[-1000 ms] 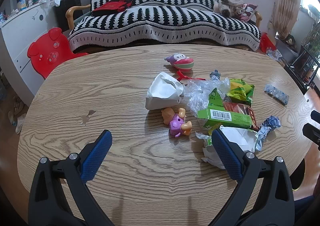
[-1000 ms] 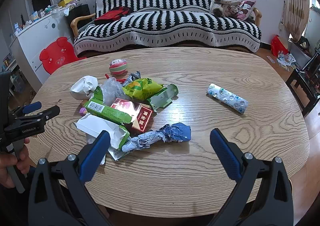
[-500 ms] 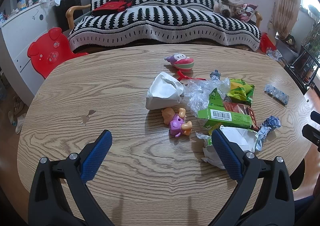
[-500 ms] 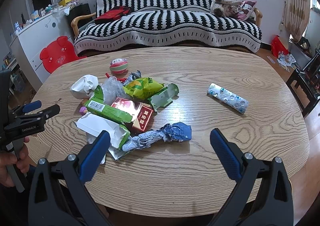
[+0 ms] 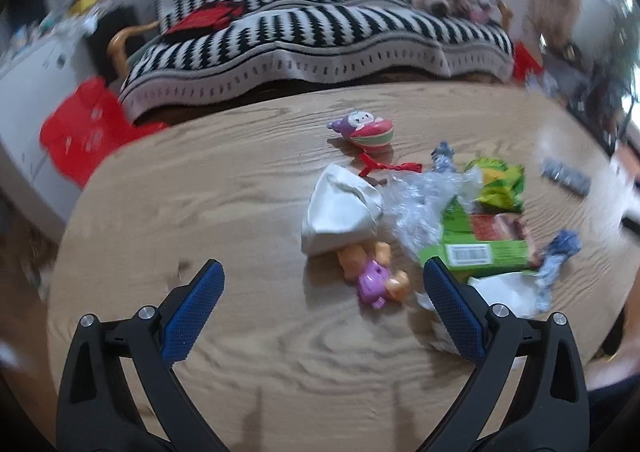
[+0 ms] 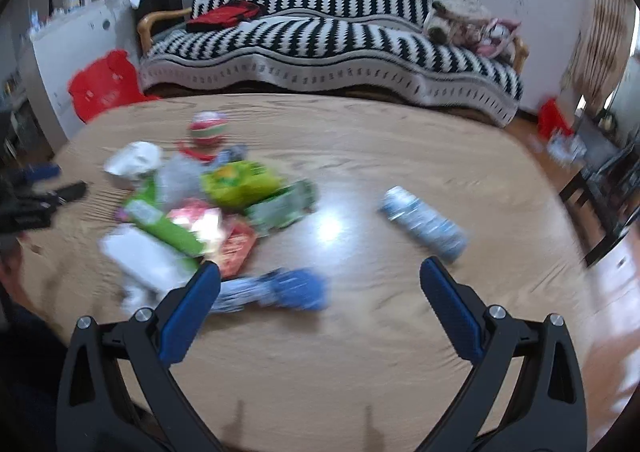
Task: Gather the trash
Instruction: 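Grasp the white tissue with the left tool while the right tool grasps the blister pack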
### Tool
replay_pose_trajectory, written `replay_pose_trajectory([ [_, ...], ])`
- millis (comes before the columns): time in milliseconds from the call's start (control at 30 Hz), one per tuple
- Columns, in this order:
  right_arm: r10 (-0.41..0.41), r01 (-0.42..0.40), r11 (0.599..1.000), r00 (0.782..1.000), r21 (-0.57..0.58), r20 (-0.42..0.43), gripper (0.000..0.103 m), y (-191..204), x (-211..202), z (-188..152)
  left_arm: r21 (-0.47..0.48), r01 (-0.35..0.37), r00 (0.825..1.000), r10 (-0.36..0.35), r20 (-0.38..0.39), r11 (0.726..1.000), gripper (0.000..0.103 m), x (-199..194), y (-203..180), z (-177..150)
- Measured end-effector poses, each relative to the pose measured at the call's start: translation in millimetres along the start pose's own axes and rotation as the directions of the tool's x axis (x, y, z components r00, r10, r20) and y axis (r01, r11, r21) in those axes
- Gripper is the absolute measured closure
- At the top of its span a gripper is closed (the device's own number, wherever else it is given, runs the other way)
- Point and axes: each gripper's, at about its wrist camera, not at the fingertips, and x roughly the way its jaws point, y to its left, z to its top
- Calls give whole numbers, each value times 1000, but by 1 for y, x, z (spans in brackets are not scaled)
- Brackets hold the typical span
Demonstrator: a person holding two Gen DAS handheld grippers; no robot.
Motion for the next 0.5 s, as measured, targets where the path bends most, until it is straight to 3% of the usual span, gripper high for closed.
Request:
replay_pose_trajectory([
  [133,-38,40,999,995,23,-88,7,-47,51,0,91,37,997,-31,-65,995,6,34,2,9],
  [233,-63,62,998,991,-9,-119,7,-64,85,-4,136,28,997,-18,-72,990,6,51,5,12],
  [333,-104,97,994,985,-59,-135,7,-73,113,-7,154,32,997,-21,-72,987,6,63,9,14],
  [500,-94,82,992,986,-94,-141,7,-81,142,-7,148,90,993,-78,-85,985,6,80,12,20],
])
